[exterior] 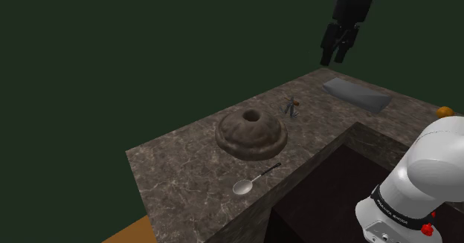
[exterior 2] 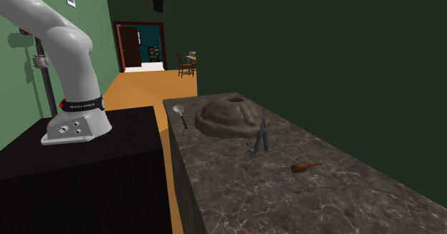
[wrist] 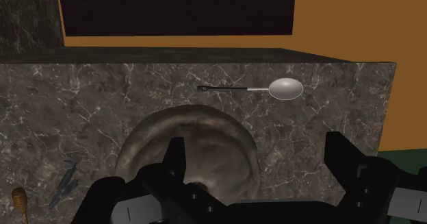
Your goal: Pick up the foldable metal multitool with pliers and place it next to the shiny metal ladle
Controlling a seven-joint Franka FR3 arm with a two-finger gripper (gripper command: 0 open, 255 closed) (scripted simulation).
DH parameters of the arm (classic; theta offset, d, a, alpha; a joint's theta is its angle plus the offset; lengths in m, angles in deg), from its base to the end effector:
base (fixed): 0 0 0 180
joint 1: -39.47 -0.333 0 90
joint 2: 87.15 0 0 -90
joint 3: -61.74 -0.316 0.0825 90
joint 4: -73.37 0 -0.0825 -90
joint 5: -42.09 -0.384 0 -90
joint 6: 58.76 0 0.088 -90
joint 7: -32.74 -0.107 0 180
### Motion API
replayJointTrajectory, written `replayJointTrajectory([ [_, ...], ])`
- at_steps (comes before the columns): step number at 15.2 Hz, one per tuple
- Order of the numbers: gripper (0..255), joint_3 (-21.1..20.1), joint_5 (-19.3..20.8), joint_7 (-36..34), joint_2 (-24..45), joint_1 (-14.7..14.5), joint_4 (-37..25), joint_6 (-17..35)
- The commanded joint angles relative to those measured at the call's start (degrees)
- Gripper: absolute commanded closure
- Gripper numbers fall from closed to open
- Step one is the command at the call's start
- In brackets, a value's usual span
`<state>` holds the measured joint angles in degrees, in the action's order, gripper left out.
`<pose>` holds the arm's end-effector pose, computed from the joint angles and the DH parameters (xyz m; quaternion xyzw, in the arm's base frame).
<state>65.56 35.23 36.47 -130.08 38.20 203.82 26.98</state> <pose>0.3101 -0.0074 0.6107 -0.9962 -0.0230 0.0122 0.0830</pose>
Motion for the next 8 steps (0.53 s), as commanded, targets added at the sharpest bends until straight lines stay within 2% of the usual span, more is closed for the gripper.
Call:
replayJointTrajectory([
  [1,0,0.0,0.0,0.0,0.0,0.0,0.0,0.0],
  [8,0,2.72,3.03,3.46,6.69,1.85,5.34,12.41],
])
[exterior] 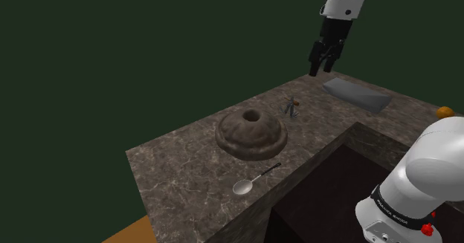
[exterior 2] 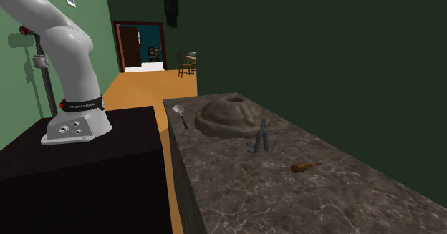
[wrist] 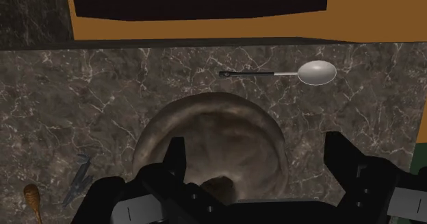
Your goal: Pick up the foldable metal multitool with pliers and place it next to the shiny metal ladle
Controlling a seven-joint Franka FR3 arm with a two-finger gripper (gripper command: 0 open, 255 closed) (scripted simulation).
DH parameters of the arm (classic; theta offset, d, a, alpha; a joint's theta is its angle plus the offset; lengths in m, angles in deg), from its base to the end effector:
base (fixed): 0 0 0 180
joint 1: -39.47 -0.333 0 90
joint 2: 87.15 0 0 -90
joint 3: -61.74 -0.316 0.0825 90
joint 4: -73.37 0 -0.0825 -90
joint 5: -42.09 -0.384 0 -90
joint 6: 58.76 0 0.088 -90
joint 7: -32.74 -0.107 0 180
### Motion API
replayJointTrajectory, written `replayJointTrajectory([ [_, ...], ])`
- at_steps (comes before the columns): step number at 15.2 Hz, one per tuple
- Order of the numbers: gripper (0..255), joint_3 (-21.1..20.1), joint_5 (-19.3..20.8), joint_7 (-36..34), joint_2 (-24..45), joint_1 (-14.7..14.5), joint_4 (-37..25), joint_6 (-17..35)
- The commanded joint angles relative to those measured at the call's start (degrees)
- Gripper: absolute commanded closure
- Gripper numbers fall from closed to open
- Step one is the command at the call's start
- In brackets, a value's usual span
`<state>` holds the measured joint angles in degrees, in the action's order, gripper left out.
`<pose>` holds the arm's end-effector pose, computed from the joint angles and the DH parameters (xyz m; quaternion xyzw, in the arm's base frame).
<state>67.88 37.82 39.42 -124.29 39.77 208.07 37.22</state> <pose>0.3501 -0.0391 0.5559 -0.9974 -0.0089 0.0080 0.0705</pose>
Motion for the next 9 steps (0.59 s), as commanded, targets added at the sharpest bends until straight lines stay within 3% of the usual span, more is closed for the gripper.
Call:
replayJointTrajectory([
  [1,0,0.81,0.79,0.97,2.13,0.54,1.57,3.95],
  [9,0,4.37,2.76,4.58,14.21,2.27,2.76,17.93],
])
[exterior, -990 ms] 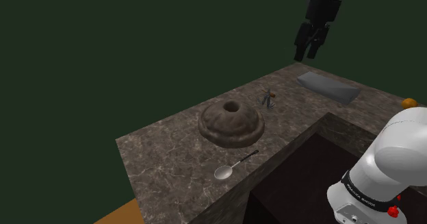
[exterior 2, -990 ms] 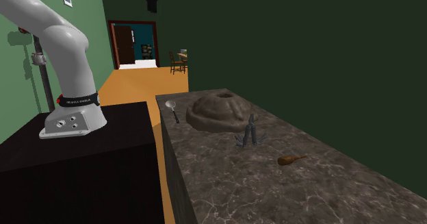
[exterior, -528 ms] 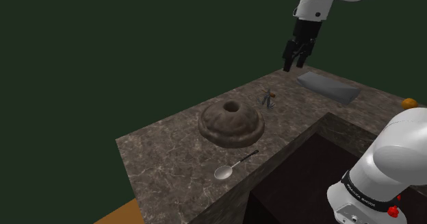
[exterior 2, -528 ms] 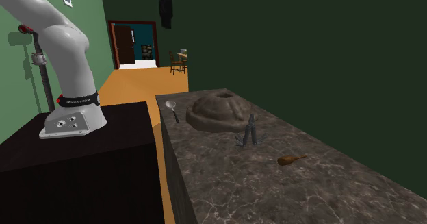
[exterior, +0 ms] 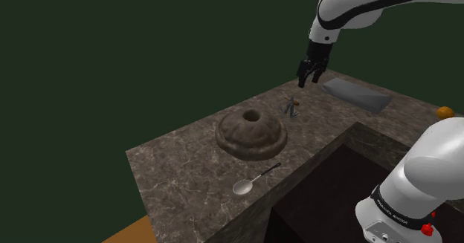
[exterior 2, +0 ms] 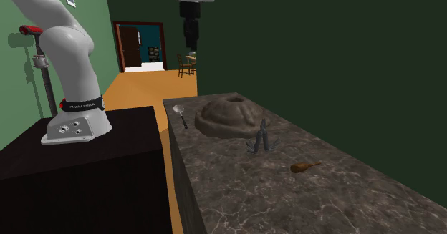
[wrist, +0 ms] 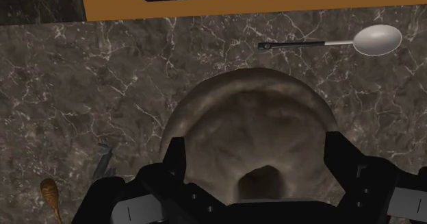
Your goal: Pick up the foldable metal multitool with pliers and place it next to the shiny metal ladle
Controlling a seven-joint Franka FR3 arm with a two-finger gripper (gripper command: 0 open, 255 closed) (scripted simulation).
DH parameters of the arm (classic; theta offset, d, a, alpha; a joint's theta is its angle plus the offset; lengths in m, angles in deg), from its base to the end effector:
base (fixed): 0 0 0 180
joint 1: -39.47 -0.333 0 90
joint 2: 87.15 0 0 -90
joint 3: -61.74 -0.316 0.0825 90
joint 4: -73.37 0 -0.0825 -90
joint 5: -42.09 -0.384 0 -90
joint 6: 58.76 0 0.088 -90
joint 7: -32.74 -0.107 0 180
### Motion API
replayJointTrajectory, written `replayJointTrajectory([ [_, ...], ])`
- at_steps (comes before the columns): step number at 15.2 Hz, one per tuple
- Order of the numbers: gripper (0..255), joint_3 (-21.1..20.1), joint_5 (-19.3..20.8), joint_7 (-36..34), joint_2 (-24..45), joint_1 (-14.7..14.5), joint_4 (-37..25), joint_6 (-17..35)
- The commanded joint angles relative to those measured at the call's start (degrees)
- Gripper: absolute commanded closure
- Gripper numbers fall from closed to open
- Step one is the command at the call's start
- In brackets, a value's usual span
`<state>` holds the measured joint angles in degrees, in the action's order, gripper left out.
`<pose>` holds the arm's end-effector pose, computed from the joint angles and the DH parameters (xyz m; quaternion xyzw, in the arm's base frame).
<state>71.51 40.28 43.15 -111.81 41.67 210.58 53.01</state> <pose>0.4074 -0.0879 0.4729 -0.9986 0.0116 0.0003 0.0510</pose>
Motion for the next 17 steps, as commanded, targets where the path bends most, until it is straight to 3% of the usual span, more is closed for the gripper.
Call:
replayJointTrajectory([
  [1,0,1.19,0.4,1.32,3.48,0.56,0.07,3.8],
  [9,0,4.62,-0.68,5.56,18.82,1.89,-4.13,15.66],
  [17,0,6.44,-5.07,10.73,35.49,4.22,-12.93,23.97],
])
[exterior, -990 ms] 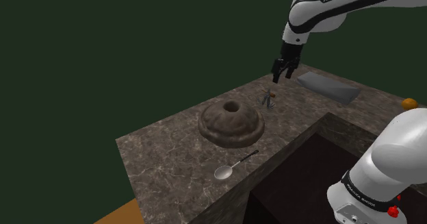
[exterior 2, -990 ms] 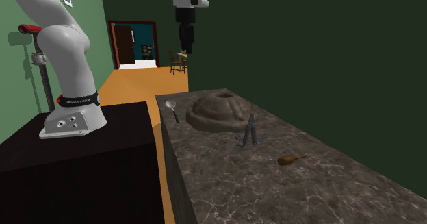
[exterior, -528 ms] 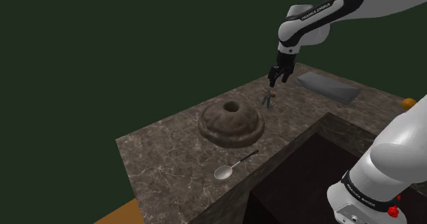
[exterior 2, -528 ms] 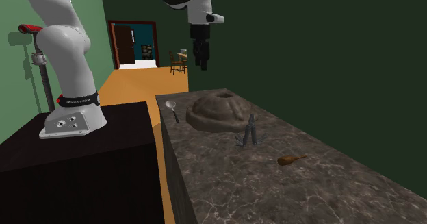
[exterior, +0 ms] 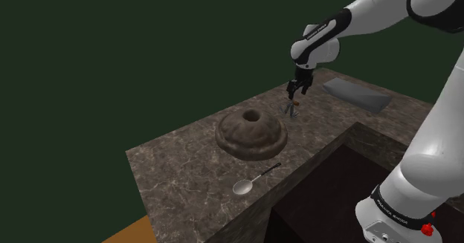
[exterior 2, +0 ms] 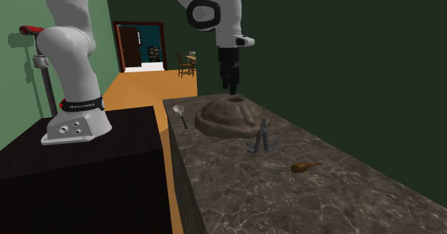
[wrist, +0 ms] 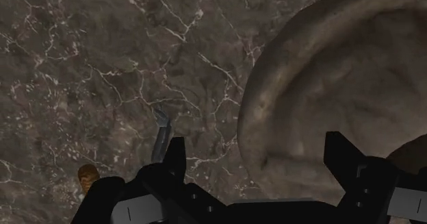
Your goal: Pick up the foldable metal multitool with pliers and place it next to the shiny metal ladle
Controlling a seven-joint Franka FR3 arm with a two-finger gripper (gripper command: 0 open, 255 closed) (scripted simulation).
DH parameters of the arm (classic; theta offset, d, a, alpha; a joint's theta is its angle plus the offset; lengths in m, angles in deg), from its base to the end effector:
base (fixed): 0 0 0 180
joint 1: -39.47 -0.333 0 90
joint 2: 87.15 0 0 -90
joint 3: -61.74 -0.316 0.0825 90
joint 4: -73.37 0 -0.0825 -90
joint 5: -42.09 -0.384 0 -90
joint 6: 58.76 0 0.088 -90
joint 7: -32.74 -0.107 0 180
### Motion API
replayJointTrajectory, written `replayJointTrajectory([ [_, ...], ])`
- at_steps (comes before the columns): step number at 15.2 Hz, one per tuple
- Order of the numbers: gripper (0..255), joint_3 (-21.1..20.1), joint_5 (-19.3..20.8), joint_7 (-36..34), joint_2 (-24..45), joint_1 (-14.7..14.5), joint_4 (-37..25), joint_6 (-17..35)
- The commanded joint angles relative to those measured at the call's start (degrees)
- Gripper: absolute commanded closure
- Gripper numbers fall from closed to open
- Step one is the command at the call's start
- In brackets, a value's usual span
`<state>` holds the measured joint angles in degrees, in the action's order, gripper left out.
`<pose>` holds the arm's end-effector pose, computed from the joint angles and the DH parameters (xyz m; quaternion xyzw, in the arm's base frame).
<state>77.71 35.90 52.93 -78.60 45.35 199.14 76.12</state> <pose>0.5116 -0.2023 0.3210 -0.9985 0.0506 -0.0144 0.0139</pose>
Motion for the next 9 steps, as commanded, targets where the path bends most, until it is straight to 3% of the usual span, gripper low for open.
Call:
replayJointTrajectory([
  [1,0,0.27,-1.36,1.57,4.39,1.0,-2.91,1.6],
  [9,0,-0.53,-5.72,5.3,21.18,5.75,-16.74,5.21],
])
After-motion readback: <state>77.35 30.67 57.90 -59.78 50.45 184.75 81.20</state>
